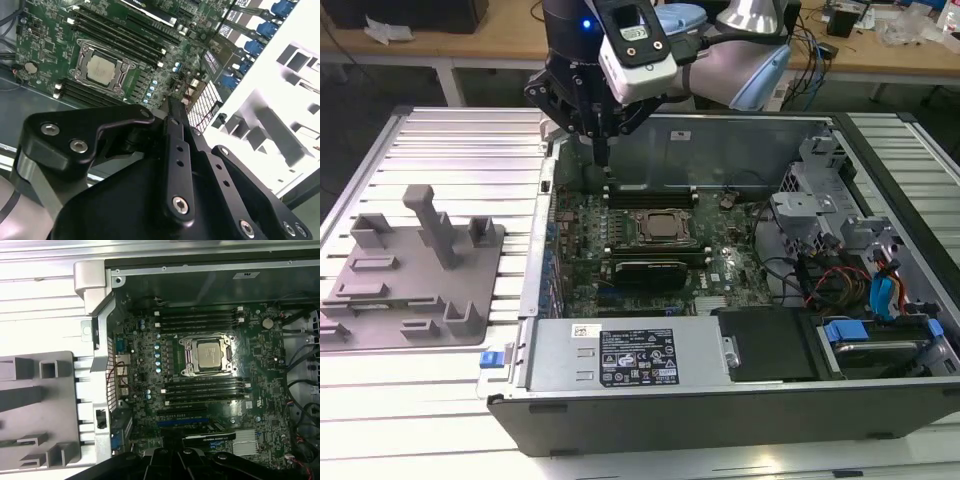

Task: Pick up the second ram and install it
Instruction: 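Reach for the second ram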

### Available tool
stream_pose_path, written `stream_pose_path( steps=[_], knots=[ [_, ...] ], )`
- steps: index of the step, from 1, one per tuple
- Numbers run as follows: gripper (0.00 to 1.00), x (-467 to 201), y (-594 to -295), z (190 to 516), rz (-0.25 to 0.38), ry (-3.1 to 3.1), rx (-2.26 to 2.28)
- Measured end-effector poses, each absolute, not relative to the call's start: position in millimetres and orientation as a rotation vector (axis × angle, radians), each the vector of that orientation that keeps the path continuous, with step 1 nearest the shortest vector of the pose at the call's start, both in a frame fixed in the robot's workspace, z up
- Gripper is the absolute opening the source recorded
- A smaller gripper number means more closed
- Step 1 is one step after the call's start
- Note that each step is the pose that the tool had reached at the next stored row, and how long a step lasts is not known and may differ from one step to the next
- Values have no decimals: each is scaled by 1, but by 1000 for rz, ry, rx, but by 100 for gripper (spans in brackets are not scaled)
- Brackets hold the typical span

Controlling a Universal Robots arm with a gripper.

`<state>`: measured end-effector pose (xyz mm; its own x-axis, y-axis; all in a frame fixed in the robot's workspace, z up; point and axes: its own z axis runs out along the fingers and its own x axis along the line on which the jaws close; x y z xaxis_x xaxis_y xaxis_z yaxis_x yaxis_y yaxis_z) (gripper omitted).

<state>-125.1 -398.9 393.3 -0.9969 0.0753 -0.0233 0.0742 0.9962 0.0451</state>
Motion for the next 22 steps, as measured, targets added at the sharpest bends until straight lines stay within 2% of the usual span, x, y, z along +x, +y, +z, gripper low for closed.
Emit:
stream_pose_path(
  steps=[22],
  knots=[
    [8, -173, -399, 393, 69, 3114, 117]
  ],
)
